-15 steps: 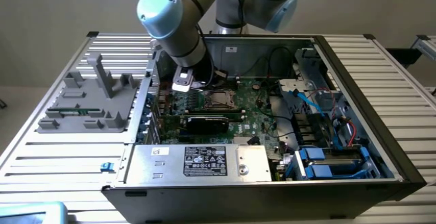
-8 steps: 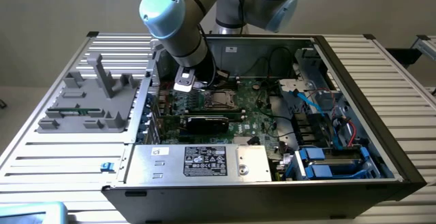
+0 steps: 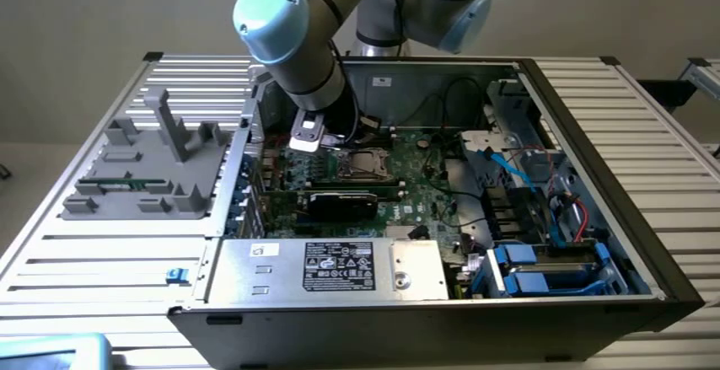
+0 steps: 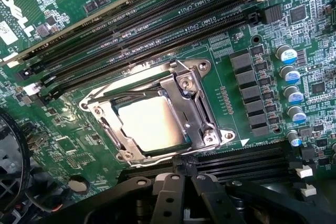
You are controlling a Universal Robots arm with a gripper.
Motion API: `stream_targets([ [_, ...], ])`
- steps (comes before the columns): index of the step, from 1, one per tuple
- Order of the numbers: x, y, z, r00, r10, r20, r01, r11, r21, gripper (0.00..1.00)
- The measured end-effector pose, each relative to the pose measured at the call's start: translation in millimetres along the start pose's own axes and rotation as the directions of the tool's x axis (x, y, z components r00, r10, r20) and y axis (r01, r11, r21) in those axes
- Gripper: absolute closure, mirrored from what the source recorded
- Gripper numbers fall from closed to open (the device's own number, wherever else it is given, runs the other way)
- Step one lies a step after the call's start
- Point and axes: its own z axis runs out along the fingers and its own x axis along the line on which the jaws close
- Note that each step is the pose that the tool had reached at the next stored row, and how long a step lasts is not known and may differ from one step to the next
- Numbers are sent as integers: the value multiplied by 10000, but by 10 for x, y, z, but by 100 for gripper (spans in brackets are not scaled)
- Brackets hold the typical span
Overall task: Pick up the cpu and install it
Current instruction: 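Install the first cpu locking lever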
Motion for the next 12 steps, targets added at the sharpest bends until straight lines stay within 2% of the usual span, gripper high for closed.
stream_targets([
  [12,63,-22,22,10000,-3,-3,3,10000,-10,89],
])
